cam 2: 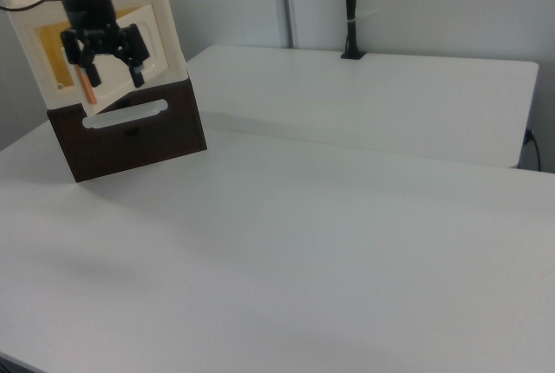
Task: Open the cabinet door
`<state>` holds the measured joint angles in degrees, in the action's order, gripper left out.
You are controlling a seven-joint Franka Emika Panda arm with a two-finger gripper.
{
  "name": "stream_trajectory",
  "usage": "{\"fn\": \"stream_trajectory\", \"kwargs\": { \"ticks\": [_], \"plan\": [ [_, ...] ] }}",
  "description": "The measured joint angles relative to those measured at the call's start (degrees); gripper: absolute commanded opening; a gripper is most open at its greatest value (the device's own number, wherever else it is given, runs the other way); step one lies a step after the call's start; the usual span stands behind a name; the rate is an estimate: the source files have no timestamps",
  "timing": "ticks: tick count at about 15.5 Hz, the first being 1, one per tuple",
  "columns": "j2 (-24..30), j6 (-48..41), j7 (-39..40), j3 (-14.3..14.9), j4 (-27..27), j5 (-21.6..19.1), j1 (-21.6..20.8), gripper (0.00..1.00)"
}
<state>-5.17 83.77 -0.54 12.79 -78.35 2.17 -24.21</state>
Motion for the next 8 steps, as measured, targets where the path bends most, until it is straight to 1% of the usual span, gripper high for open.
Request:
{"fn": "stream_trajectory", "kwargs": {
  "ticks": [3, 8],
  "plan": [
    [0.3, -1.6, -1.3, 0.0, -0.2, 2.1, 3.7, 1.00],
    [0.2, -2.4, -1.9, 0.1, -0.8, 2.0, 11.5, 1.00]
  ]
}}
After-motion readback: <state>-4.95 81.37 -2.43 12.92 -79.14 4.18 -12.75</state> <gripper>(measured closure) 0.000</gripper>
